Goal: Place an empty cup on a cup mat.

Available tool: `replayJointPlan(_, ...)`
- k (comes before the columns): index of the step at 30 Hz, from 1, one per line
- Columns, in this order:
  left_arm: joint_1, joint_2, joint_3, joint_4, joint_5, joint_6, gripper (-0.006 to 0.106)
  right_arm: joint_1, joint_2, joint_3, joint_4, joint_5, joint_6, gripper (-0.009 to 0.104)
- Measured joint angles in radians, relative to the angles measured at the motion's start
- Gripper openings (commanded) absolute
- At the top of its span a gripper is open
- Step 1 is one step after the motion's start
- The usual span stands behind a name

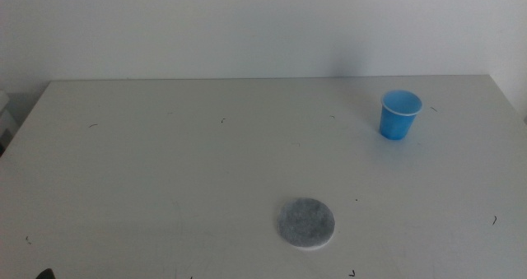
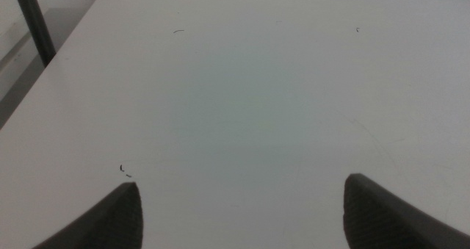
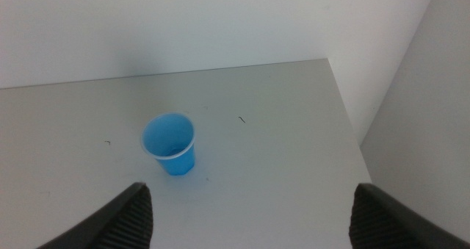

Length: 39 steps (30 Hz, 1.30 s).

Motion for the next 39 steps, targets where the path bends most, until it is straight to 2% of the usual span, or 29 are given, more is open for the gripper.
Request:
replayJointPlan(5, 0.0, 0.0, 0.0, 0.0, 0.0, 0.0, 0.105, 0.0, 0.161, -0.162, 0.02, 0.09, -0.023, 0.092)
replayJointPlan(14, 0.0, 0.0, 0.0, 0.0, 0.0, 0.0, 0.105, 0.0, 0.491, -0.461, 0.129, 0.265, -0.073, 0.092)
replayJointPlan(20, 0.0, 0.0, 0.0, 0.0, 0.0, 0.0, 0.105, 0.001, 0.69, -0.665, 0.134, 0.35, -0.08, 0.092)
replayJointPlan(29, 0.0, 0.0, 0.0, 0.0, 0.0, 0.0, 0.105, 0.02, 0.913, -0.835, 0.172, 0.392, -0.081, 0.092)
replayJointPlan(39, 0.0, 0.0, 0.0, 0.0, 0.0, 0.0, 0.105, 0.066, 1.092, -0.895, 0.164, 0.423, -0.081, 0.089)
